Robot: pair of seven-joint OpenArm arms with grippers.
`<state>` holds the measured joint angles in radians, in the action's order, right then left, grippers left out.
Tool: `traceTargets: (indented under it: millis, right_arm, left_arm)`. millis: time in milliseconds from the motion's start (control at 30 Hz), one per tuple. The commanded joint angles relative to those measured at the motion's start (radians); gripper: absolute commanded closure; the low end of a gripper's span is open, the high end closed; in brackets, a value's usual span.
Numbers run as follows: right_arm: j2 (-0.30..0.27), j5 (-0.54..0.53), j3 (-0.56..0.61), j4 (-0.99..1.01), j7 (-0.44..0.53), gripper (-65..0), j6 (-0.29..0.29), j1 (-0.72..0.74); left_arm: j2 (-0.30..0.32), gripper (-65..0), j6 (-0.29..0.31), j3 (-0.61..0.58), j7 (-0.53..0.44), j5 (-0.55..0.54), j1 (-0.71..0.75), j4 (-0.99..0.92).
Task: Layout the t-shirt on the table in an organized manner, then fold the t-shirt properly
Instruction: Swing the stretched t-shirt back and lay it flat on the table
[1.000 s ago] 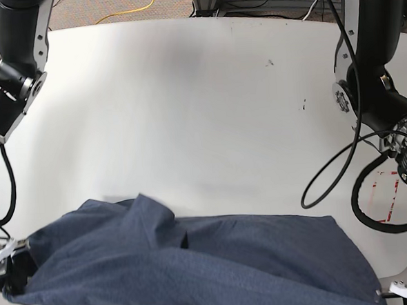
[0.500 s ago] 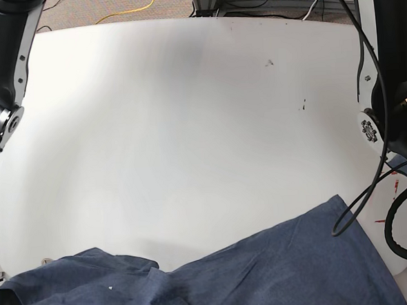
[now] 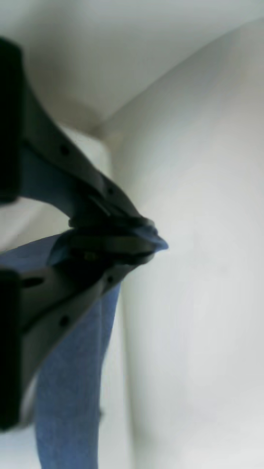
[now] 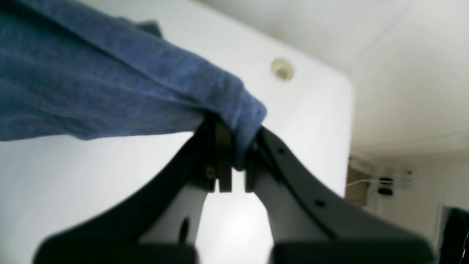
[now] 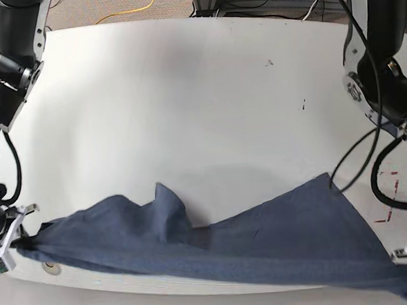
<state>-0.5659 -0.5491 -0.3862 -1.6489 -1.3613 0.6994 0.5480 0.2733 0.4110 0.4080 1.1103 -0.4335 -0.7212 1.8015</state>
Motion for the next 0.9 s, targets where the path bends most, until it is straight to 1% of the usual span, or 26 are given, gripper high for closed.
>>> traceTargets:
  millis: [0,100,233,367,433,567,667,867]
  right_arm:
    - [-0.013,-0.006,-0.038,-0.047,-0.01,0.0,-0.001,-0.059]
    - [0.024,-0.018,-0.069,-0.087,-0.03,0.0,-0.001,-0.162]
    - [0.056,-0.059,-0.102,-0.141,-0.031,0.0,-0.001,-0.302]
    - [0.088,-0.088,-0.127,-0.175,-0.033,0.0,-0.001,-0.437]
    - [0.1,-0.095,-0.129,-0.188,-0.035,0.0,-0.001,-0.487]
    - [0.132,-0.095,-0.142,-0.268,-0.035,-0.2,-0.001,-0.624]
    - [0.145,-0.096,-0.147,-0.314,-0.035,-0.2,-0.001,-0.701]
    - [0.145,-0.098,-0.144,-0.353,-0.035,-0.2,-0.001,-0.822]
  left_arm:
    - [0.011,0.0,0.002,0.016,-0.028,-0.037,0.056,0.042]
    - [0.011,0.0,0.002,0.024,-0.028,-0.077,0.182,0.051]
    - [0.011,0.0,0.002,0.042,-0.028,-0.124,0.34,0.079]
    - [0.008,0.0,0.002,0.059,-0.029,-0.153,0.509,0.103]
    - [0.007,0.0,0.002,0.059,-0.031,-0.163,0.564,0.108]
    - [0.008,0.0,0.002,0.073,-0.031,-0.173,0.716,0.119]
    - [0.008,0.0,0.002,0.105,-0.031,-0.173,0.797,0.136]
    - [0.008,0.0,0.002,0.124,-0.031,-0.173,0.914,0.148]
